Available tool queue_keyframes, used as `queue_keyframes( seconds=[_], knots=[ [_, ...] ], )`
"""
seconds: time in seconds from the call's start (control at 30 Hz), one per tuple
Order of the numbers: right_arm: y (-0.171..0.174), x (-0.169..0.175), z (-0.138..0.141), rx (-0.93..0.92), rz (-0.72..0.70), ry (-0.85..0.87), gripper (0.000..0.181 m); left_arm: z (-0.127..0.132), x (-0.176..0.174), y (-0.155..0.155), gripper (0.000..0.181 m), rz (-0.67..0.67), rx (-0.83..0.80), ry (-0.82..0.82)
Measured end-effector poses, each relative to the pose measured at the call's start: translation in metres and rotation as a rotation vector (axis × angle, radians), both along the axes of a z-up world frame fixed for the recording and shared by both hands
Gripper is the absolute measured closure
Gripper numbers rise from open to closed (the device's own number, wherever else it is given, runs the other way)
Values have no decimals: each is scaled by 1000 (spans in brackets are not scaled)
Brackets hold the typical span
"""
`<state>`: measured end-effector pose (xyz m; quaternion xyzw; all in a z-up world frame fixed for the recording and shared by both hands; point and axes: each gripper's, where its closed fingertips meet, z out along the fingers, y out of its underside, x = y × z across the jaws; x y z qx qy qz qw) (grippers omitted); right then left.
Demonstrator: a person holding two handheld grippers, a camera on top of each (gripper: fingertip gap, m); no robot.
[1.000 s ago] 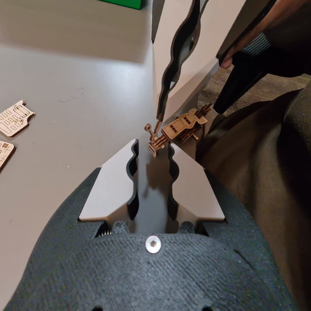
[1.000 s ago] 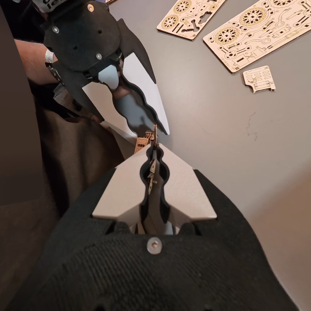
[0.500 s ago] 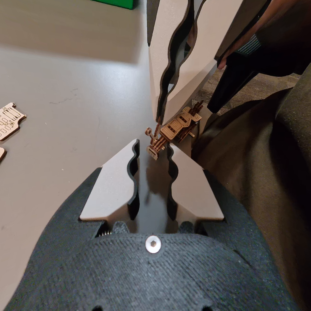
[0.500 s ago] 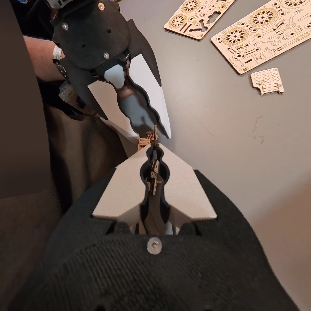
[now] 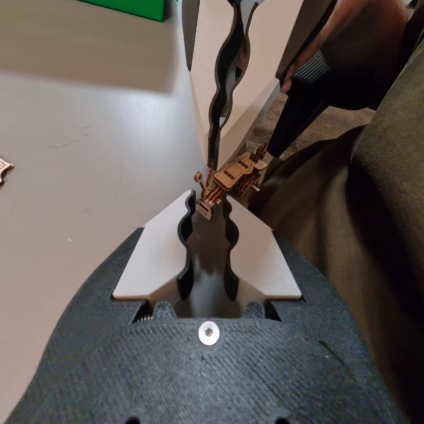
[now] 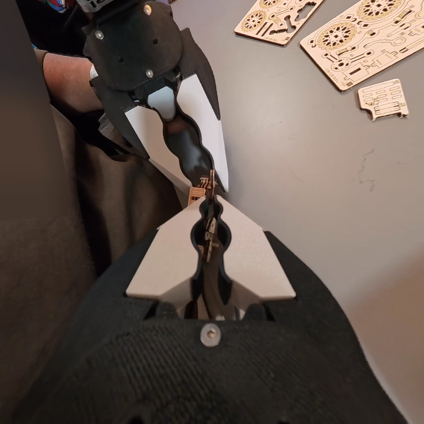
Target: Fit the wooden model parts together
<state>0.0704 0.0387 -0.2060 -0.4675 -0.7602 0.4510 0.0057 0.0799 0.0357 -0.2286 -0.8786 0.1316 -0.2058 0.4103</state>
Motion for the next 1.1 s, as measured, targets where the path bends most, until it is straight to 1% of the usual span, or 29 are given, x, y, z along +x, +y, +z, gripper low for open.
queue_keyframes(
  seconds=[0.23,0.33,0.43,0.67,0.8,0.9,0.97,1.1],
  knots=[
    [-1,4,1,9,27,1,180,-1,3,-1,159,-16,-2,9],
    [2,6,0,27,37,0,173,-1,3,-1,159,-15,0,13],
    [4,8,0,29,46,-2,172,0,2,-1,160,-12,2,4],
    [-2,9,13,35,108,105,165,1,1,-1,162,-7,7,-3],
    [3,11,3,91,119,85,164,0,1,-1,162,-5,1,-2],
    [6,12,5,63,112,77,163,0,0,0,162,-1,-2,-4],
    [7,14,7,36,113,63,158,0,0,0,162,3,-2,-6],
    [-4,18,10,-26,138,23,139,0,-5,2,162,33,-2,-10]
  ],
)
